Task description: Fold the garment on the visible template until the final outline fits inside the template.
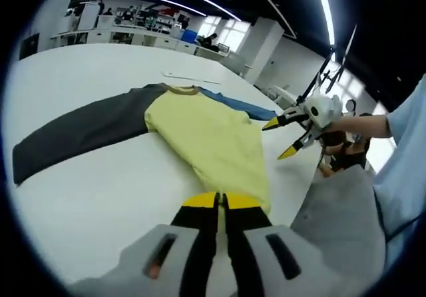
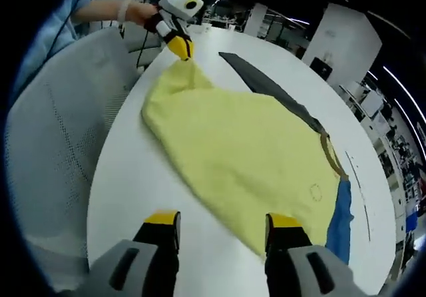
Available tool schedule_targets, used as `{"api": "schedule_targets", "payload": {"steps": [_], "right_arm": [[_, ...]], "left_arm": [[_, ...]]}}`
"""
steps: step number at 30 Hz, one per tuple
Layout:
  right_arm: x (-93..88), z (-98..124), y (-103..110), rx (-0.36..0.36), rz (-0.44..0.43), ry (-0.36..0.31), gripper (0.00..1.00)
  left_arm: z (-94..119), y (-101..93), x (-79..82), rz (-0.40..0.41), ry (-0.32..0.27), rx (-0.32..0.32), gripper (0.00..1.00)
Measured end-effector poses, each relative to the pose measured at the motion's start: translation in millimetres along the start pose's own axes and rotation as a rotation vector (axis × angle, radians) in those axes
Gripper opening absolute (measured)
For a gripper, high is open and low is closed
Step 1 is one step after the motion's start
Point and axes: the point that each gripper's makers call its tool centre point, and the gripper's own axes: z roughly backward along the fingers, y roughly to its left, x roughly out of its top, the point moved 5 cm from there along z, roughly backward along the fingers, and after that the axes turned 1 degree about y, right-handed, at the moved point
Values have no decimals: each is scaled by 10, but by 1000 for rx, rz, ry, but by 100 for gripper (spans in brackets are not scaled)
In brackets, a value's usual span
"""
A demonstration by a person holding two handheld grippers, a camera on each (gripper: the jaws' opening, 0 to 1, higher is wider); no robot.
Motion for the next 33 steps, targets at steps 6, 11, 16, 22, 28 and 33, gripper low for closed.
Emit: {"api": "schedule_targets", "payload": {"steps": [6,11,16,22,28,33], "right_arm": [[23,-71,-50,30,147,60,43],[10,-116,-69,34,269,105,35],[30,-168,27,78,385,114,22],[68,-221,92,86,480,106,8],[34,-289,135,110,515,128,5],[68,-290,89,106,505,121,0]], "left_arm": [[23,-8,-22,-1,1,7,0],[40,-10,-39,4,-3,11,0],[58,-1,-52,13,-4,16,0],[57,7,-50,19,-7,18,0],[47,23,-32,27,-14,20,0],[47,44,-19,28,-18,25,0]]}}
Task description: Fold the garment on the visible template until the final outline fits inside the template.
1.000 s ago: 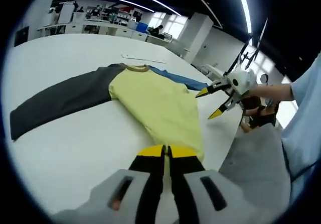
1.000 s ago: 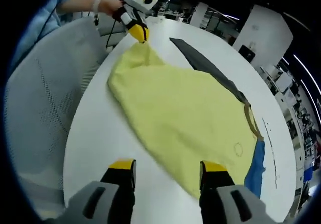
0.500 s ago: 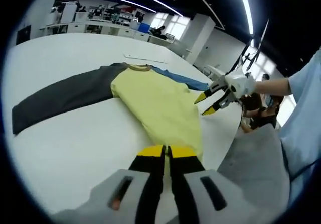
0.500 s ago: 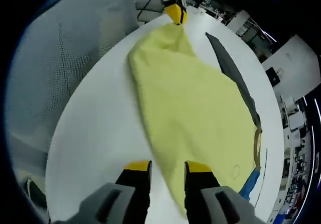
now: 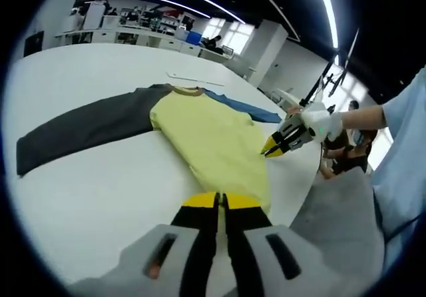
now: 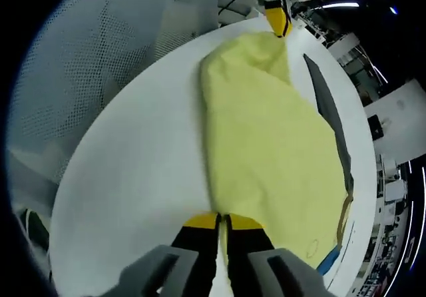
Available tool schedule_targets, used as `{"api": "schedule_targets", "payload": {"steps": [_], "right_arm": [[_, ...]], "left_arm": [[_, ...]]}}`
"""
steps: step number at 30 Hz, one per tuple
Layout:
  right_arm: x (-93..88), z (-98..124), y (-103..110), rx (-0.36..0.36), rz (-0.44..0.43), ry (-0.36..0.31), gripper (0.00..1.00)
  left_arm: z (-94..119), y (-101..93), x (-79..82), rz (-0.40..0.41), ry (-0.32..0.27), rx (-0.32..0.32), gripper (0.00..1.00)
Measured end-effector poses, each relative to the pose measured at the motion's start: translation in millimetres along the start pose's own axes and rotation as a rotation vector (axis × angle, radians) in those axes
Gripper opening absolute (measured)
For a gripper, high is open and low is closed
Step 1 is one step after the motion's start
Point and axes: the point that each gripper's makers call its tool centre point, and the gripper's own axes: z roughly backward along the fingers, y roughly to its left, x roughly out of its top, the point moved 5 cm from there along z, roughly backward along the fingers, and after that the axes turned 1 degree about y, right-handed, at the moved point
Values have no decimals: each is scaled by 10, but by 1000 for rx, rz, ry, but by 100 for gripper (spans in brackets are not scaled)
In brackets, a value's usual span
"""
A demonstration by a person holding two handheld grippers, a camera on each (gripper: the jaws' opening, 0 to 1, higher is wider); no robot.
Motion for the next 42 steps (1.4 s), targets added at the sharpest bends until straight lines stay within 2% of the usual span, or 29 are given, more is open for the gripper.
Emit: {"api": "schedule_targets", "payload": {"steps": [3,10,21,25,31,37,42], "right_arm": [[23,80,-83,-10,-14,-15,0],[119,238,-420,-13,-60,-58,0],[206,341,-1041,0,-74,-82,0],[201,366,-1294,-43,-97,-88,0],[169,264,-1632,-82,-131,-72,0],[149,127,-1805,-116,-135,-46,0],[82,35,-1902,-155,-181,-36,0]], "left_arm": [[5,31,6,0,-1,7,0],[-13,134,45,-4,3,23,0],[1,369,327,-36,-12,59,0],[11,442,402,-38,-25,81,0],[-11,523,408,-20,-30,100,0],[-21,571,402,11,-45,123,0],[-43,580,418,28,-60,130,0]]}}
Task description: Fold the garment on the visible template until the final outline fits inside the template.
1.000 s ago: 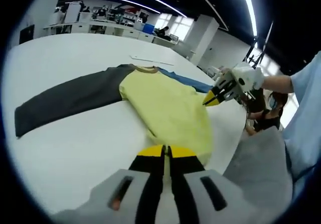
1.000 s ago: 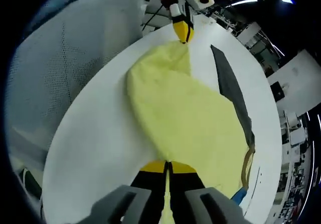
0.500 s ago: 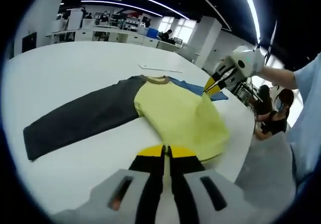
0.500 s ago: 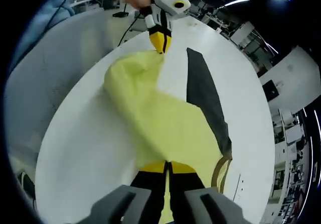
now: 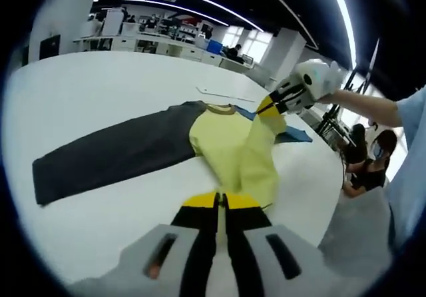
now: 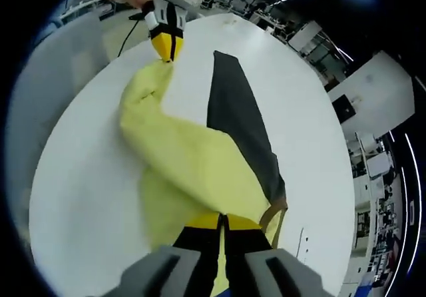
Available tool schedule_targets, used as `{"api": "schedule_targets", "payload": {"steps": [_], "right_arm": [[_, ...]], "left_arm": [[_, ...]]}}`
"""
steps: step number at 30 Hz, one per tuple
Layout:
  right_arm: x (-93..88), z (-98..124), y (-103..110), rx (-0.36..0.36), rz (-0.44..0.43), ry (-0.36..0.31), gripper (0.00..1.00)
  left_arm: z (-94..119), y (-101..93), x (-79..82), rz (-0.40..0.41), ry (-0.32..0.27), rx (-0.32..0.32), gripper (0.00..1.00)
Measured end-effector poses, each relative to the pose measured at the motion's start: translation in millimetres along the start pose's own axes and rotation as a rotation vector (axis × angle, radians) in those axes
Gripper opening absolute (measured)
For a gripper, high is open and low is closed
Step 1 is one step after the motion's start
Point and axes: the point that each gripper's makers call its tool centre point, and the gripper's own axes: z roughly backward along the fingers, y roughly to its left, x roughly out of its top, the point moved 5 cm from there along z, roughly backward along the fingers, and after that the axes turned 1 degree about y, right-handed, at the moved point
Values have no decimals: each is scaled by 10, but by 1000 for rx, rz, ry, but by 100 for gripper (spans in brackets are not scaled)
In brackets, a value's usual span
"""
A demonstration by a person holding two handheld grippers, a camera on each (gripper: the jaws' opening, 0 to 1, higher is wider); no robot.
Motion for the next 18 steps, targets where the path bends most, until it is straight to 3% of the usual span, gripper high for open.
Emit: {"api": "schedule_targets", "payload": {"steps": [13,18], "right_arm": [[-217,-405,-91,-109,-168,39,0],[-272,-524,-87,-125,-281,39,0]], "left_arm": [[-131,32,0,43,-24,46,0],[-185,9,-5,61,-33,44,0]]}}
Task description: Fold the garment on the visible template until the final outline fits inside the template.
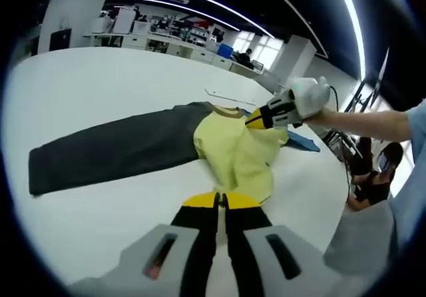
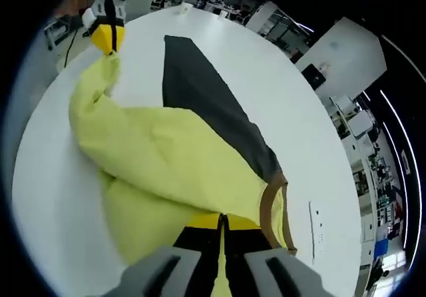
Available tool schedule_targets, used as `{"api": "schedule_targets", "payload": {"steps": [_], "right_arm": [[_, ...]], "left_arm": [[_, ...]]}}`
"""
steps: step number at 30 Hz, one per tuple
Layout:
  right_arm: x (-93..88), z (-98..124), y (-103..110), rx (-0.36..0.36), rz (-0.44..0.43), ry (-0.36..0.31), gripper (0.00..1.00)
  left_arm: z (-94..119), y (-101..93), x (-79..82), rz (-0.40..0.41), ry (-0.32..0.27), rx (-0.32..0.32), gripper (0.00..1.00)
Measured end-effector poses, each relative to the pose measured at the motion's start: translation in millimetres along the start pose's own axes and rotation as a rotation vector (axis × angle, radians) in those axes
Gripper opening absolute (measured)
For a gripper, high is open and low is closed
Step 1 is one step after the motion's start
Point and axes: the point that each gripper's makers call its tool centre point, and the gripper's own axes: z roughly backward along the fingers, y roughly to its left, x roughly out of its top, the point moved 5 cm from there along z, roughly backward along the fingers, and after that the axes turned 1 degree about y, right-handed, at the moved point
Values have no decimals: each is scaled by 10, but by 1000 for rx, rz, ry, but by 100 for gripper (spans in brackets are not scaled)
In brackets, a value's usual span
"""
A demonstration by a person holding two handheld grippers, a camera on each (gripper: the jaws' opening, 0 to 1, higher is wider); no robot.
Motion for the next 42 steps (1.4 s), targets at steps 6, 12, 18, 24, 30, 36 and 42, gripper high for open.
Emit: {"api": "schedule_targets", "payload": {"steps": [6,12,18,24,30,36,42], "right_arm": [[-54,-62,30,18,-42,10,0],[-90,-95,44,23,-65,21,0],[-85,13,-12,-3,-157,-27,22],[-107,144,-45,-3,-288,-109,46],[-147,270,23,38,-436,-189,78],[-211,394,30,38,-489,-224,92],[-279,509,74,31,-492,-224,97]], "left_arm": [[-18,-15,-18,-1,7,-7,0],[-10,-14,-35,3,9,-7,0],[-1,-17,-47,1,14,-12,0],[3,-19,-50,-1,15,-15,0],[26,-22,-51,-5,15,-16,0],[42,-23,-52,-11,18,-16,0],[40,-23,-47,-14,21,-18,0]]}}
